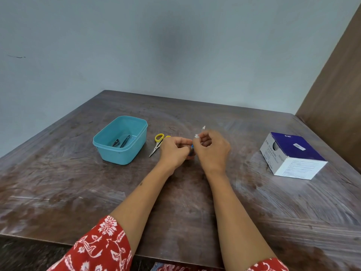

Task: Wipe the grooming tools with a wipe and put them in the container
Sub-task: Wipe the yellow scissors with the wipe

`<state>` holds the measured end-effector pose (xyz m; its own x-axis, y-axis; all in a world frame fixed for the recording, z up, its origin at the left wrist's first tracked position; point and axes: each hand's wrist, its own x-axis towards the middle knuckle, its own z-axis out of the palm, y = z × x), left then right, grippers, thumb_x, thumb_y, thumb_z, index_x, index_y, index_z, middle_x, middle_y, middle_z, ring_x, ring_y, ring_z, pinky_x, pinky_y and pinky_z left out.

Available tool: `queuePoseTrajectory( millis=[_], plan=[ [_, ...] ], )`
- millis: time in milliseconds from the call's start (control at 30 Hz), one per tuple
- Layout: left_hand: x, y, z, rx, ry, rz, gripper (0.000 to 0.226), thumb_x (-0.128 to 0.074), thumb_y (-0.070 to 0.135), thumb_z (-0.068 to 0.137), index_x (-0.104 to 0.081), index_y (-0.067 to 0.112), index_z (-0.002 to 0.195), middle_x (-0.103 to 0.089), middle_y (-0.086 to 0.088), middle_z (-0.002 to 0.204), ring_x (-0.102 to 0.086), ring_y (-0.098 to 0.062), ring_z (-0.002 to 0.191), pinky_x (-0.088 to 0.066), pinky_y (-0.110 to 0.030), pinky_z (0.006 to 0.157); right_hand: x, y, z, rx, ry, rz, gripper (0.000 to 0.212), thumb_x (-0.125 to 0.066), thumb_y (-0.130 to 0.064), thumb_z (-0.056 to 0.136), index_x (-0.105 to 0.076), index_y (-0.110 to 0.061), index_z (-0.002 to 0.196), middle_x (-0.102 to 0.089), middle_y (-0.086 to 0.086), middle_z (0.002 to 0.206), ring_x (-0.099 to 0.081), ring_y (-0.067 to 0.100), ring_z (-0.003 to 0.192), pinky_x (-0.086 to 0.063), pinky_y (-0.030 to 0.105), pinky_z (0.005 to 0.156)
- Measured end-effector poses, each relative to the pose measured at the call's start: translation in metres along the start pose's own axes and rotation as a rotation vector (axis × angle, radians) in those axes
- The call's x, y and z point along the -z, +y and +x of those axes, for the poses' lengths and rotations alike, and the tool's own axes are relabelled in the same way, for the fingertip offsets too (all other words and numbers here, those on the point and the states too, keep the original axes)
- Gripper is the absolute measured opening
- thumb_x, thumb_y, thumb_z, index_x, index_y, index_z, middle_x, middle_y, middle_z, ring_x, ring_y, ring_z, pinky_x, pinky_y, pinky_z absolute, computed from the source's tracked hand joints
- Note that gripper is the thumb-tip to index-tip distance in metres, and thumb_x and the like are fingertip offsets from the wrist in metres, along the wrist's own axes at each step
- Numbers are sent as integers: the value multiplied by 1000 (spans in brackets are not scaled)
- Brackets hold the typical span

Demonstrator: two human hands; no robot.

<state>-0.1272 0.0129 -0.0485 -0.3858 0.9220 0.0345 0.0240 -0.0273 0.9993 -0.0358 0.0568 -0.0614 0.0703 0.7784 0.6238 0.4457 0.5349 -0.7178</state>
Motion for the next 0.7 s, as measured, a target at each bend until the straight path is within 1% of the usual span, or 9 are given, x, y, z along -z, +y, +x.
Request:
queuePoseTrajectory(
  millis=[100, 167, 267, 367, 467, 533, 567, 633, 700],
  plan=[
    [0, 1, 0, 16, -13, -7, 19, -57, -15, 80, -64, -10, 97, -63, -11, 70, -62, -5, 46, -57, -22, 54, 0, 1, 2, -34, 53, 28, 6, -67, -7, 79, -70, -11, 83, -66, 4, 78, -54, 7, 61, -40, 5, 57],
    [0, 1, 0, 25, -30, -2, 18, -58, -13, 80, -64, -10, 97, -63, -11, 70, -62, -5, 46, -57, -21, 53, 1, 2, 3, -40, 104, 39, 9, -66, -5, 82, -71, -9, 88, -66, 4, 81, -52, 6, 61, -40, 3, 59],
    [0, -1, 0, 15, -20, -2, 18, -58, -13, 80, -64, -10, 97, -64, -11, 70, -63, -10, 50, -57, -22, 54, 1, 0, 2, -30, 82, 38, 8, -67, -5, 76, -70, -10, 82, -65, 3, 76, -52, 5, 58, -43, 9, 57],
    [1, -1, 1, -11, 0, -15, 20, -56, -14, 80, -65, -10, 97, -65, -12, 73, -64, -17, 59, -58, -25, 58, -1, 0, 0, -12, 19, 13, 6, -69, -9, 72, -69, -13, 76, -64, 1, 71, -56, 9, 58, -46, 17, 57],
    [0, -1, 1, 10, -21, -14, 18, -58, -13, 80, -64, -9, 97, -63, -11, 71, -63, -7, 49, -57, -21, 54, 1, 1, 2, -51, 69, 46, 7, -66, -8, 80, -71, -11, 85, -66, 3, 79, -54, 7, 61, -41, 7, 59],
    [0, -2, 2, 22, -49, -15, 19, -59, -13, 80, -64, -10, 98, -63, -11, 70, -63, -5, 47, -56, -20, 53, 2, 1, 3, -64, 102, 45, 10, -64, -7, 83, -71, -10, 90, -68, 3, 83, -54, 7, 63, -41, 5, 59],
    [-1, -2, 2, 24, -60, -12, 19, -59, -13, 80, -64, -10, 98, -64, -11, 70, -63, -6, 47, -57, -21, 53, 2, 1, 2, -76, 106, 49, 10, -64, -8, 82, -71, -11, 89, -68, 3, 83, -55, 8, 64, -44, 9, 60],
    [-1, -4, 2, 16, -66, -12, 19, -58, -13, 81, -64, -9, 98, -64, -10, 70, -63, -6, 48, -57, -20, 54, 1, 1, 2, -99, 96, 62, 7, -66, -10, 78, -70, -13, 83, -68, 1, 78, -58, 10, 62, -52, 24, 62],
    [-1, -4, 2, 2, -61, -40, 20, -56, -13, 82, -64, -9, 100, -63, -11, 71, -63, -8, 51, -57, -20, 55, 0, 0, 1, -96, 63, 74, 4, -67, -14, 75, -69, -16, 77, -67, -1, 72, -61, 10, 62, -54, 29, 62]
  ],
)
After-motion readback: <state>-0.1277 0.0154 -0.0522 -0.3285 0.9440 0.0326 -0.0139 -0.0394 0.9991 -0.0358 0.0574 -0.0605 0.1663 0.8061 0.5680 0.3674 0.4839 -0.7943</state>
